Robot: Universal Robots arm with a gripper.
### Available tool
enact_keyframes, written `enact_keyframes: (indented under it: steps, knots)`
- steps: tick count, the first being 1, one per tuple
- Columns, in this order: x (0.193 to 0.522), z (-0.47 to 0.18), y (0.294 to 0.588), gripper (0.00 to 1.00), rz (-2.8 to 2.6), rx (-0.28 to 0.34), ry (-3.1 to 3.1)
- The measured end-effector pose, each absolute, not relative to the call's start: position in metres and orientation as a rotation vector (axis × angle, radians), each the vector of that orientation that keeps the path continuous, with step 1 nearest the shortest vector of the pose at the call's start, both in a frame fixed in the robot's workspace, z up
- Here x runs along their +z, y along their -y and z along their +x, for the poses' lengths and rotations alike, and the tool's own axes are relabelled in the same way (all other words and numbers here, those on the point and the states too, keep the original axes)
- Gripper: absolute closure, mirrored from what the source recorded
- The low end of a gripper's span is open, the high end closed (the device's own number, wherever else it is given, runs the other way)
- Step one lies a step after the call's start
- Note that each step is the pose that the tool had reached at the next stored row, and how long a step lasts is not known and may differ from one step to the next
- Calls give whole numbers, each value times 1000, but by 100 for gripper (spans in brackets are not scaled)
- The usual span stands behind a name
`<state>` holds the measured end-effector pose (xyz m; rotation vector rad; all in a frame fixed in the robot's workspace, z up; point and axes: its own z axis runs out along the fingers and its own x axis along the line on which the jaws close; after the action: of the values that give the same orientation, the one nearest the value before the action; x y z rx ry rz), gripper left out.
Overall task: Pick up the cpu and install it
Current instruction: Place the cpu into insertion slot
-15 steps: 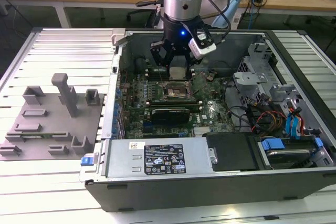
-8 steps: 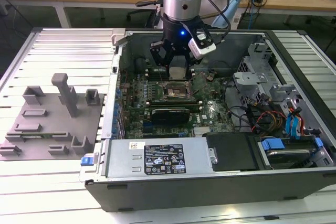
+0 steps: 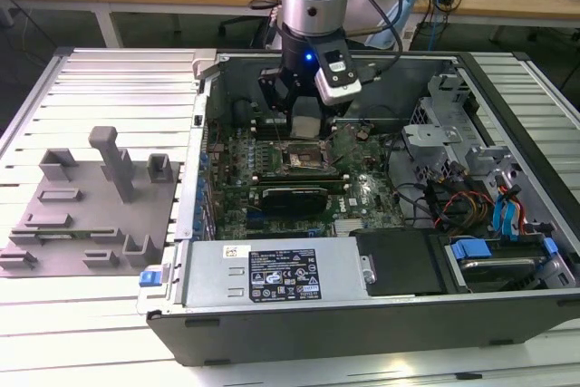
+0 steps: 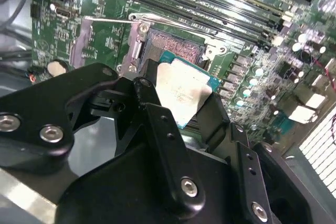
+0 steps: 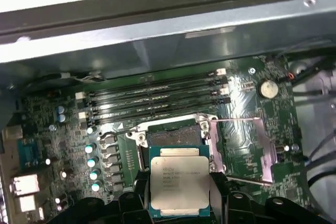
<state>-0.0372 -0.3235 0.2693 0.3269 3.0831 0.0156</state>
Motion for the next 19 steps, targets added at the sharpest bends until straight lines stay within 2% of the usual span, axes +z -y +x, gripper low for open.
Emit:
enact_keyframes:
  steps: [19]
  knots:
    - [267,-37,323,46,944,2,-2952]
